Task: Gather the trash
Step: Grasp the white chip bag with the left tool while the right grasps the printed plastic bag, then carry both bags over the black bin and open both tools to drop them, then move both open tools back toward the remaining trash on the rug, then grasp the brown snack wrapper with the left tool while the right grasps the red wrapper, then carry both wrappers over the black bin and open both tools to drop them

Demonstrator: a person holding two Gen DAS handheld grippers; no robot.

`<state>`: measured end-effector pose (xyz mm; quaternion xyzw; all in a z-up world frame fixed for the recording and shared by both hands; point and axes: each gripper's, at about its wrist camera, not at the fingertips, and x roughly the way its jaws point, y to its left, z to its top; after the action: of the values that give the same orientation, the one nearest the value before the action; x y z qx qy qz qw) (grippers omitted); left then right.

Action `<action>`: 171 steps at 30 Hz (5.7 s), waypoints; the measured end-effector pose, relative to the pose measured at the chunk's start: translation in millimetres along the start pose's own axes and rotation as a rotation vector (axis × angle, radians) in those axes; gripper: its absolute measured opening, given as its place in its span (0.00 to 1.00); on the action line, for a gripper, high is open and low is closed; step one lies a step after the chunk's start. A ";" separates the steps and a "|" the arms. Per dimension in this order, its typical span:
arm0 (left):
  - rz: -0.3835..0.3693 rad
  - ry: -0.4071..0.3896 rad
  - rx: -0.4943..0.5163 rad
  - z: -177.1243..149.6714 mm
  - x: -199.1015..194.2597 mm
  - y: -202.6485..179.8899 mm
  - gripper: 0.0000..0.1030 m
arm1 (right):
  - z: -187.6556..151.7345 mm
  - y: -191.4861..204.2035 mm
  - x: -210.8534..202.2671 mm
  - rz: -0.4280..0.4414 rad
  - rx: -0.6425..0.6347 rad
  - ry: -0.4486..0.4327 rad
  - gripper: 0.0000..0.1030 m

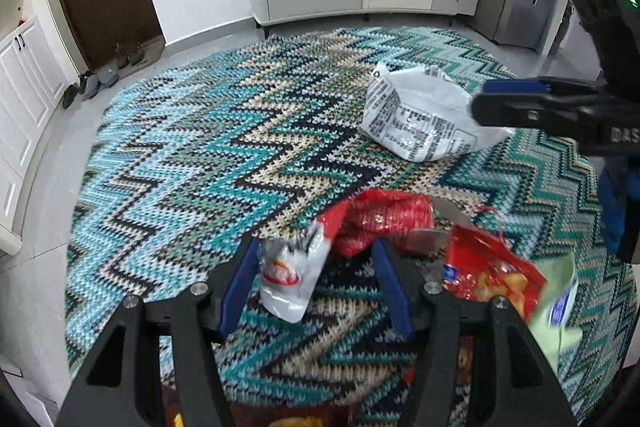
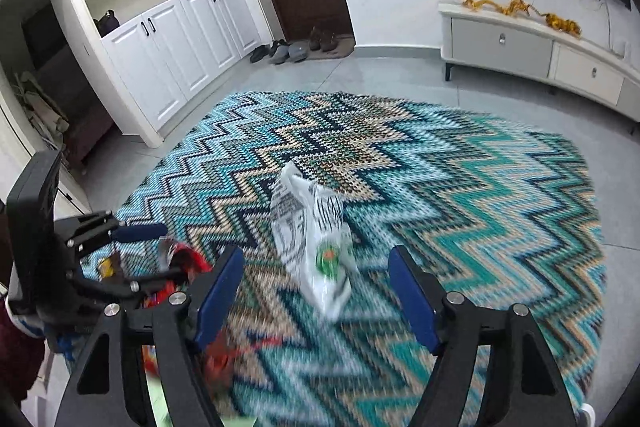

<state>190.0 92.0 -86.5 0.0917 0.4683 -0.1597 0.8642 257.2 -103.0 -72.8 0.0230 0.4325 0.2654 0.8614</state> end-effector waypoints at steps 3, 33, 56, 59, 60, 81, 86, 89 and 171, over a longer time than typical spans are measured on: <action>-0.024 0.010 -0.001 0.9 6.2 -1.6 0.43 | 3.5 -3.2 16.1 0.020 0.021 0.023 0.51; -0.017 -0.181 -0.043 -3.0 -107.9 -65.5 0.25 | -98.3 -59.3 -177.4 -0.098 0.184 -0.225 0.15; -0.288 -0.014 0.312 47.8 -25.4 -384.8 0.26 | -312.0 -245.9 -285.6 -0.441 0.617 -0.190 0.15; -0.321 0.016 0.332 49.7 -7.7 -417.4 0.26 | -328.5 -264.0 -284.7 -0.441 0.660 -0.172 0.16; -0.340 0.025 0.335 50.6 -2.6 -426.2 0.26 | -332.6 -268.5 -284.9 -0.441 0.672 -0.170 0.18; -0.468 0.039 0.252 49.4 0.4 -443.7 0.59 | -341.3 -274.6 -300.3 -0.437 0.729 -0.204 0.41; -0.416 -0.016 0.237 37.5 -25.2 -408.4 0.59 | -318.1 -245.9 -305.9 -0.410 0.662 -0.240 0.41; -0.391 -0.042 0.224 29.3 -38.3 -387.7 0.59 | -302.0 -226.9 -307.9 -0.395 0.621 -0.260 0.41; 0.041 -0.235 -0.416 -80.3 -85.7 31.0 0.04 | -89.9 -15.3 -157.8 -0.069 0.130 -0.253 0.09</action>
<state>94.8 162.0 -58.0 -0.0982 0.3854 -0.0517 0.9160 119.3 -208.6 -17.4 0.0973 0.3372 0.2019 0.9144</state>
